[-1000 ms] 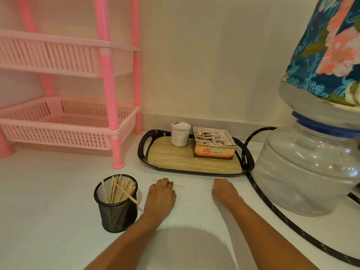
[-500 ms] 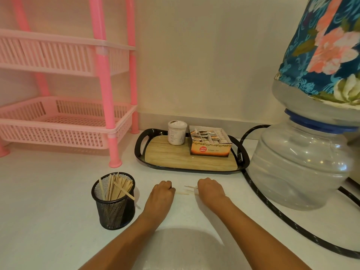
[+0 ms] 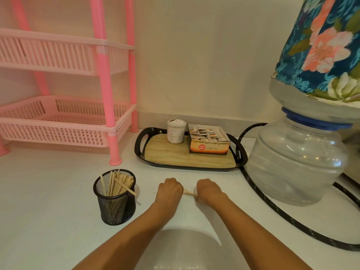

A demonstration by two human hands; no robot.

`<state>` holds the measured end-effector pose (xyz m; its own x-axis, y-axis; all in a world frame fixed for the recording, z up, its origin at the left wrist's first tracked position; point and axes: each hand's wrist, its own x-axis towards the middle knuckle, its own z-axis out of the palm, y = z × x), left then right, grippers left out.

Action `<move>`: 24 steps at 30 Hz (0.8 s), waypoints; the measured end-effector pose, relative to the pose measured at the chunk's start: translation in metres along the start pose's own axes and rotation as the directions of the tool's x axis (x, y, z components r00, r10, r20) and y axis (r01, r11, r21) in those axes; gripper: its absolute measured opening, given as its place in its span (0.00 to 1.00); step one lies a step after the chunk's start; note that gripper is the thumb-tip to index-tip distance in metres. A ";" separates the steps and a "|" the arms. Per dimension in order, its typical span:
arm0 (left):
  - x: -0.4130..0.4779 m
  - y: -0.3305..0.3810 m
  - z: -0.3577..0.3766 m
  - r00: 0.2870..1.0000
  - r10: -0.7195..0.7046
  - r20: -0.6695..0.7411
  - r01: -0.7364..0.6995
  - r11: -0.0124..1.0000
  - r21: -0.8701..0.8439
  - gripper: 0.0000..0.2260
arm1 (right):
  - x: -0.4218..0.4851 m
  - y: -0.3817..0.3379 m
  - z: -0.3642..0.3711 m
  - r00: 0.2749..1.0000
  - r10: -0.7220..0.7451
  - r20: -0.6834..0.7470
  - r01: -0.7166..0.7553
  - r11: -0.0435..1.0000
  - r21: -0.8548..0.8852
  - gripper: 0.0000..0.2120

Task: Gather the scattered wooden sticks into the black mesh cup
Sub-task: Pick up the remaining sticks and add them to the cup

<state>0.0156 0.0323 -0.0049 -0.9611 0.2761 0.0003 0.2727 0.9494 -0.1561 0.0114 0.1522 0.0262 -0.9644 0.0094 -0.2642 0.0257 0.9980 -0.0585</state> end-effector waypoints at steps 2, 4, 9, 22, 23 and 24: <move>0.001 0.001 -0.002 0.999 -0.006 0.033 0.006 1.000 0.004 0.14 | 0.000 -0.001 0.002 1.000 0.010 -0.011 -0.010 1.000 0.000 0.14; 0.003 0.002 -0.003 0.998 -0.014 0.059 0.013 1.000 0.009 0.13 | 0.000 -0.002 0.003 1.000 0.009 -0.017 -0.009 1.000 -0.008 0.14; 0.004 0.003 -0.006 0.992 -0.020 0.123 0.022 1.000 -0.017 0.12 | 0.001 -0.005 0.011 1.000 0.005 0.015 -0.004 1.000 -0.016 0.13; 0.004 0.003 -0.011 0.963 -0.142 0.228 0.218 0.910 -0.352 0.12 | -0.005 -0.010 0.020 0.991 0.059 0.123 -0.094 0.949 0.301 0.21; 0.002 0.003 -0.010 0.966 -0.154 0.206 0.224 0.898 -0.378 0.12 | -0.005 -0.010 0.020 0.990 0.046 0.133 -0.089 0.935 0.343 0.20; 0.001 0.002 -0.010 0.968 -0.169 0.183 0.231 0.883 -0.409 0.11 | -0.005 -0.010 0.019 0.990 0.031 0.136 -0.082 0.919 0.386 0.19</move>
<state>0.0158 0.0360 0.0052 -0.9848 0.0796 -0.1543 0.0361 0.9631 0.2666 0.0208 0.1405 0.0093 -0.9183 0.0317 -0.3946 0.2041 0.8920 -0.4034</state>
